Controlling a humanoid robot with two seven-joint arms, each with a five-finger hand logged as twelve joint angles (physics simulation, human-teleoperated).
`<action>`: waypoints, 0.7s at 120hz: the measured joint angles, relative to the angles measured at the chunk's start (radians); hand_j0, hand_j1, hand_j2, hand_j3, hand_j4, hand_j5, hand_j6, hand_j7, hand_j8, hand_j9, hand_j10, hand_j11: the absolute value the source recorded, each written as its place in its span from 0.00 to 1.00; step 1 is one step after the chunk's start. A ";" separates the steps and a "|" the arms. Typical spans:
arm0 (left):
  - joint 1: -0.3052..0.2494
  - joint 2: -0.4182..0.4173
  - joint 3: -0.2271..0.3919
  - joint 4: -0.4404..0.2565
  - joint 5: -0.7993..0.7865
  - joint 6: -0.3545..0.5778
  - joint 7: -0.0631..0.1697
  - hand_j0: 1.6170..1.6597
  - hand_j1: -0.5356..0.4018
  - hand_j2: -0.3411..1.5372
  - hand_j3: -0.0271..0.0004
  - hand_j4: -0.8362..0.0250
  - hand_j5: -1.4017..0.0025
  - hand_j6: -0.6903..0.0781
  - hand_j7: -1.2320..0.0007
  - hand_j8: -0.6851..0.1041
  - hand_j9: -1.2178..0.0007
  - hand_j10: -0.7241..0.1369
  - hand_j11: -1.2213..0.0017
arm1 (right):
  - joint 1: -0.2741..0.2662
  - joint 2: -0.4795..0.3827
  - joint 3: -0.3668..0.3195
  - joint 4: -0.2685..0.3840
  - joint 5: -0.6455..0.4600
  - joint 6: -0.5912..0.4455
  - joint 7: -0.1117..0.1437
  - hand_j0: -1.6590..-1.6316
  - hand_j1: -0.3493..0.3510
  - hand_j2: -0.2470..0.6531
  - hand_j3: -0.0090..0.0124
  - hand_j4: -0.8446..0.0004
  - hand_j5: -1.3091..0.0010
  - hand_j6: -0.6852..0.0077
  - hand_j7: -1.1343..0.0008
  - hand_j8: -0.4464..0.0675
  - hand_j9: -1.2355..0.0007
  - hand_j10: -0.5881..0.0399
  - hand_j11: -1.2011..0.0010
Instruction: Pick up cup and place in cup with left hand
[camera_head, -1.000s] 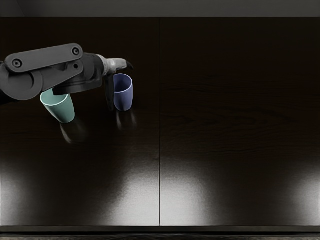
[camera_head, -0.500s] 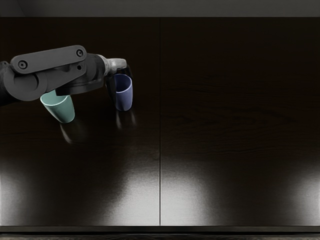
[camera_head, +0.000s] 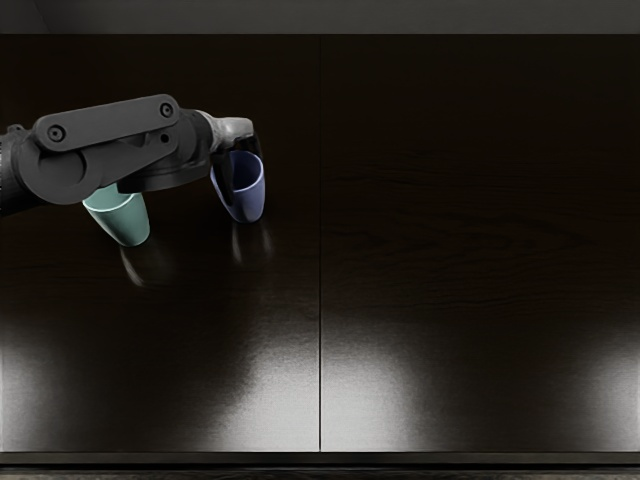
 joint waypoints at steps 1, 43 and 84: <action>0.000 -0.002 0.000 0.002 0.001 0.000 0.000 0.85 0.42 0.25 0.99 0.39 0.59 0.51 0.48 0.52 0.44 0.29 0.44 | 0.000 0.000 0.000 0.000 0.000 0.000 0.000 0.04 0.05 0.27 0.42 0.97 0.97 0.95 0.97 0.81 0.97 0.89 0.97; -0.004 -0.027 0.002 0.034 -0.002 -0.005 0.000 0.87 0.45 0.35 0.99 0.32 0.55 0.41 0.48 0.42 0.43 0.20 0.42 | 0.000 0.000 0.000 0.000 0.000 0.000 0.000 0.04 0.05 0.27 0.42 0.97 0.97 0.95 0.97 0.81 0.97 0.89 0.97; -0.038 0.082 -0.020 -0.018 -0.036 -0.075 0.007 0.91 0.42 0.36 0.99 0.39 0.49 0.49 0.42 0.47 0.41 0.22 0.41 | 0.000 0.000 0.000 0.000 0.000 0.000 0.000 0.04 0.05 0.27 0.42 0.97 0.97 0.95 0.97 0.81 0.97 0.89 0.97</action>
